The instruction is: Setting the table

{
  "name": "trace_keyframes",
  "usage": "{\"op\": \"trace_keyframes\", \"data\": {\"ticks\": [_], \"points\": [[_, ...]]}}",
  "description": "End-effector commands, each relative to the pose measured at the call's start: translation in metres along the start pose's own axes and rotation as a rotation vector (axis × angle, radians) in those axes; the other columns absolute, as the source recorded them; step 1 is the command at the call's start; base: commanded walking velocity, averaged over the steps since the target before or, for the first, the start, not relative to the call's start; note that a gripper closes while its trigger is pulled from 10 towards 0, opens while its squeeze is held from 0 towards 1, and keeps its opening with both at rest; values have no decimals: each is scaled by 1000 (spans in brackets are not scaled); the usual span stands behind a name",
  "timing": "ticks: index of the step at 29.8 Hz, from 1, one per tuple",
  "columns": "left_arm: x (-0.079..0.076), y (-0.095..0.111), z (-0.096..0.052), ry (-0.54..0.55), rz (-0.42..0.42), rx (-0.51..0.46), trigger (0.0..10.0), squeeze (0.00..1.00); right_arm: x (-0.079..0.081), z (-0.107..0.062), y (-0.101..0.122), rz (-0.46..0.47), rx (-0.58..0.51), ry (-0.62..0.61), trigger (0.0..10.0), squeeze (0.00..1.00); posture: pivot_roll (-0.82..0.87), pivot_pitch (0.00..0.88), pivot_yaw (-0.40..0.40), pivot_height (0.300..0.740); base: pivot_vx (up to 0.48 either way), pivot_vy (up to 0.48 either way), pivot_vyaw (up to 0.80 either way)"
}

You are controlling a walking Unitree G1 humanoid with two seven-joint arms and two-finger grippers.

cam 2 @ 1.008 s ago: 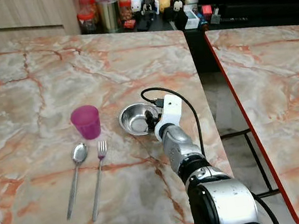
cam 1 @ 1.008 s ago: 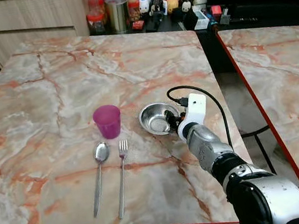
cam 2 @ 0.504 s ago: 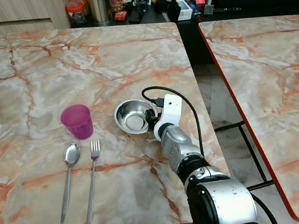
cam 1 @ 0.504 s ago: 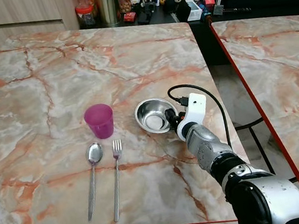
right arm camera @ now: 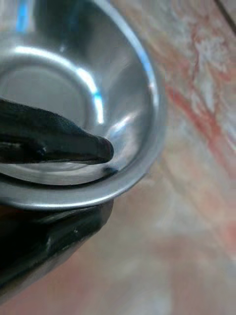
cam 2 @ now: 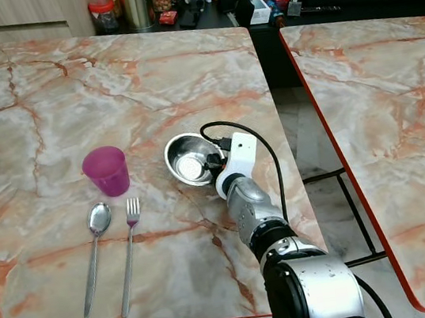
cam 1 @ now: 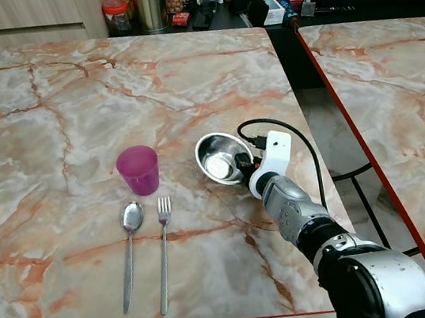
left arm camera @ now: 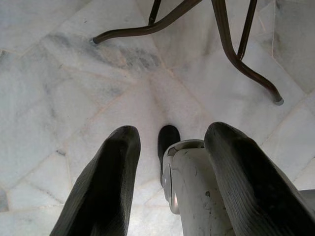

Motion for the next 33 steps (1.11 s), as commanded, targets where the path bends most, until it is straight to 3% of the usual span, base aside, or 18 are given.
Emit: {"op": "trace_keyframes", "data": {"ticks": [1, 16, 24, 25, 26, 27, 28, 33], "points": [[-18, -64, -30, -55, 4, 255, 10000, 0, -4, -1, -6, 18, 25, -17, 0, 0, 136, 192, -141, 740, 0, 0, 0], [-15, -49, -17, -73, 34, 250, 10000, 0, -6, -2, -8, 79, 6, -6, 0, 0, 145, 127, -114, 740, 0, 0, 0], [-3, -38, -9, -56, 46, 237, 10000, 0, 6, -1, -8, 175, -19, 45, 0, 0, 179, 49, -83, 740, 0, 0, 0], [-2, -37, -8, -53, 47, 237, 10000, 0, 10, -1, -5, 170, -32, 63, 1020, 0, 180, 43, -80, 740, 0, 0, 0], [0, -36, -7, -50, 47, 236, 10000, 0, 13, -1, -3, 164, -45, 79, 9020, 0, 182, 34, -77, 740, 0, 0, 0], [0, -35, -7, -48, 48, 236, 10000, 0, 15, 0, -1, 160, -53, 89, 9020, 0, 182, 30, -74, 740, 0, 0, 0], [1, -33, -6, -47, 50, 233, 10000, 0, 18, 0, 3, 156, -74, 108, 10000, 0, 182, 13, -68, 740, 0, 0, 0], [3, -25, 0, -45, 58, 220, 10000, 0, 30, 0, 24, 158, -163, 181, 10000, 0, 175, 0, -50, 740, 0, 0, 0]]}}
Point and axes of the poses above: a point about 5 cm out from each wrist's last joint towards the gripper, its own z axis pointing out of the wrist towards the gripper, its own y axis along the axis of the wrist's last joint, x = y × z, the point moved 2 cm from there along z, pointing out of the wrist towards the gripper, and after that the axes turned 6 degrees about z, right-handed, at the moved point
